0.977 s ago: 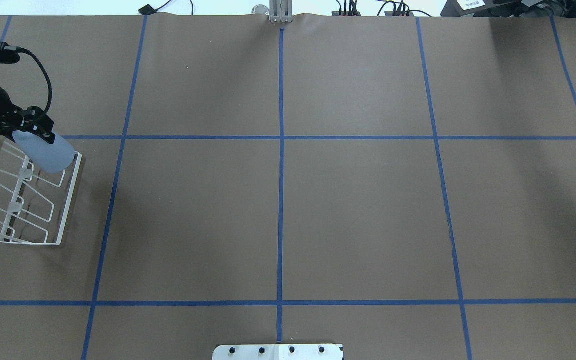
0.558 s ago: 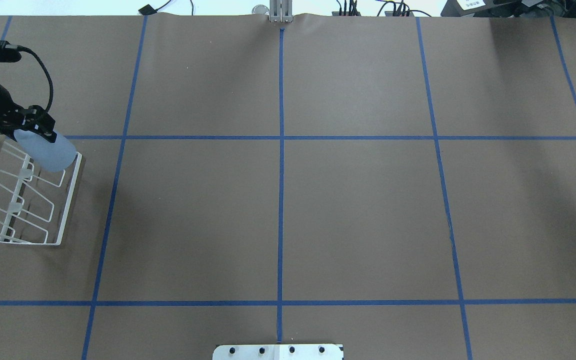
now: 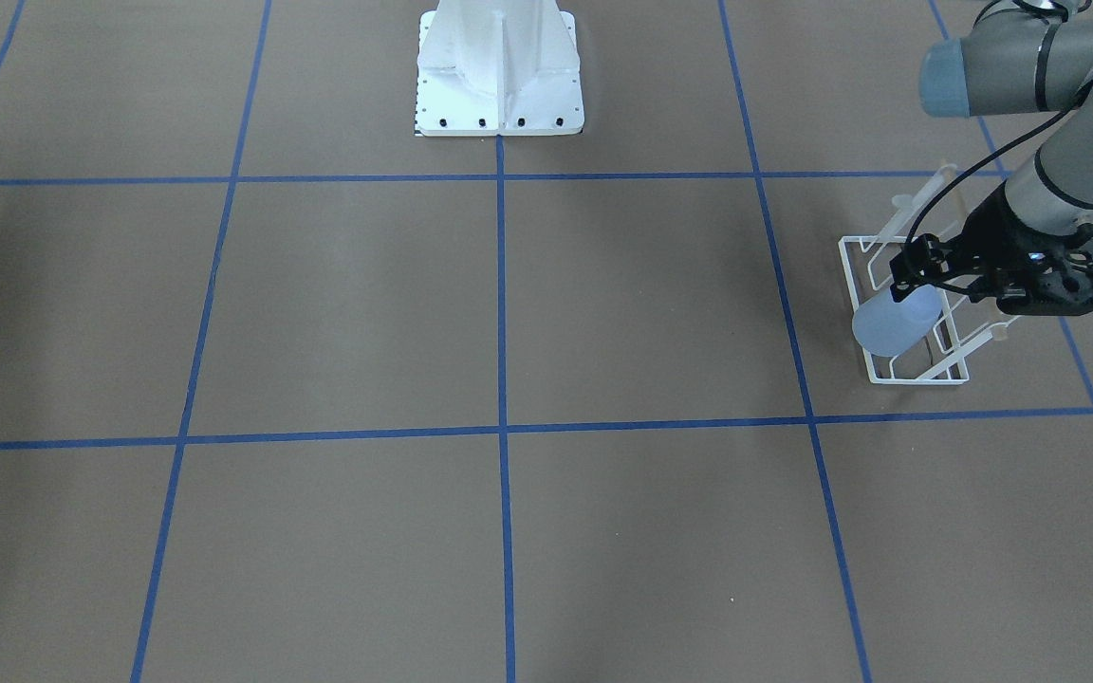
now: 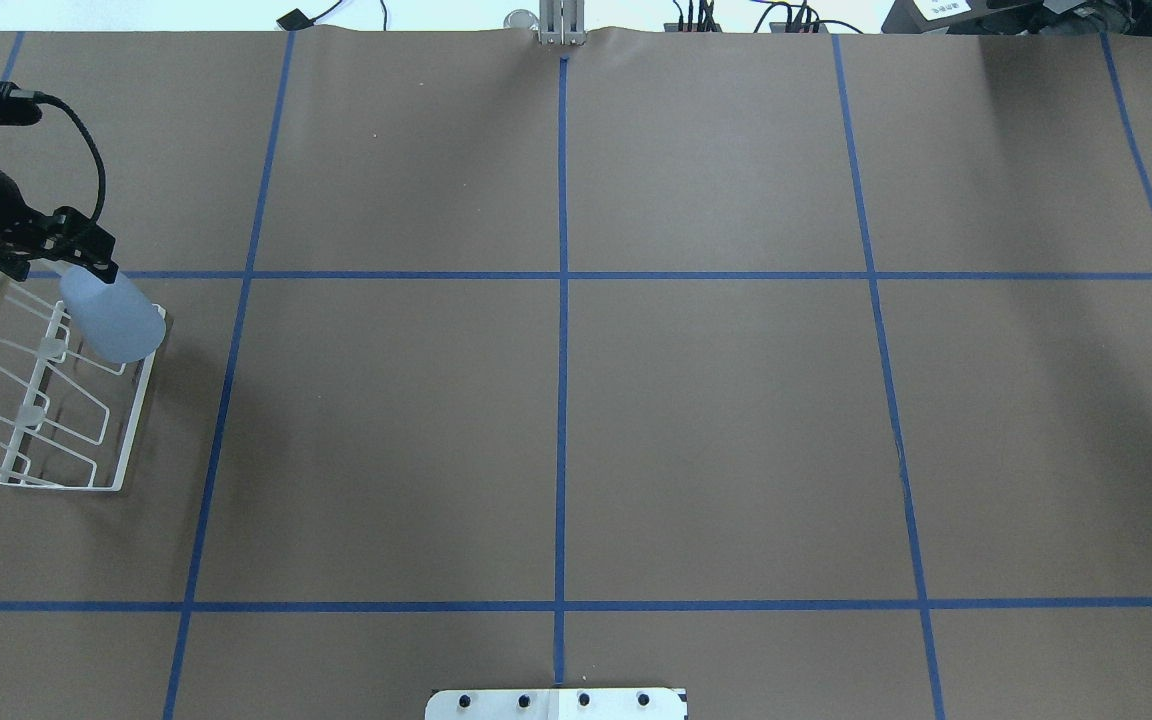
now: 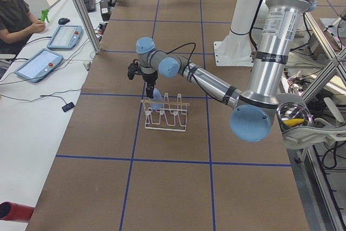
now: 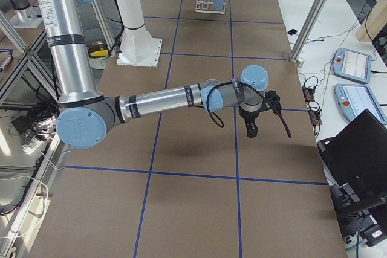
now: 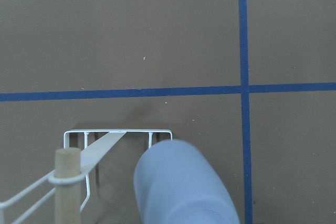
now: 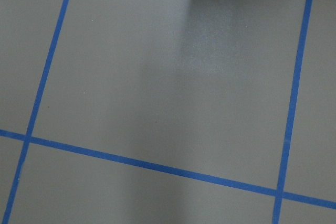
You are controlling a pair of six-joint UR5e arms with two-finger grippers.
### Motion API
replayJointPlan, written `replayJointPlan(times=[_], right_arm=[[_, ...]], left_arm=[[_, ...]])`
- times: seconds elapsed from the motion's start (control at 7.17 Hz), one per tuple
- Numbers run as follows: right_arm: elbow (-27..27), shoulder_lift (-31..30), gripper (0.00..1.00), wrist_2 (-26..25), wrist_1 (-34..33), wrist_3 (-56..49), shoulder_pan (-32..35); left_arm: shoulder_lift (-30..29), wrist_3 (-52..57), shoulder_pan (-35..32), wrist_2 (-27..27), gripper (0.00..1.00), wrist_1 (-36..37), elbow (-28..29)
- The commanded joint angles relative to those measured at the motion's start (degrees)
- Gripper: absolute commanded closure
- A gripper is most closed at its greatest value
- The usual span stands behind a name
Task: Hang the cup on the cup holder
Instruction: 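Lower the cup onto the rack's hook beside the wooden post, then open the left gripper and lift it away from the cup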
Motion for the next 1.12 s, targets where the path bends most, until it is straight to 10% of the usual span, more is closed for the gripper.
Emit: replayJointPlan(times=[0.0, 0.98], right_arm=[[0.0, 0.0, 0.01, 0.1, 0.0, 0.0, 0.0], [3.7, -3.3, 0.00, -0.7, 0.0, -1.0, 1.5]], left_arm=[[0.0, 0.0, -0.1, -0.4, 0.03, 0.0, -1.8], [4.9, 31.4, -17.2, -1.3, 0.03, 0.6, 3.8]])
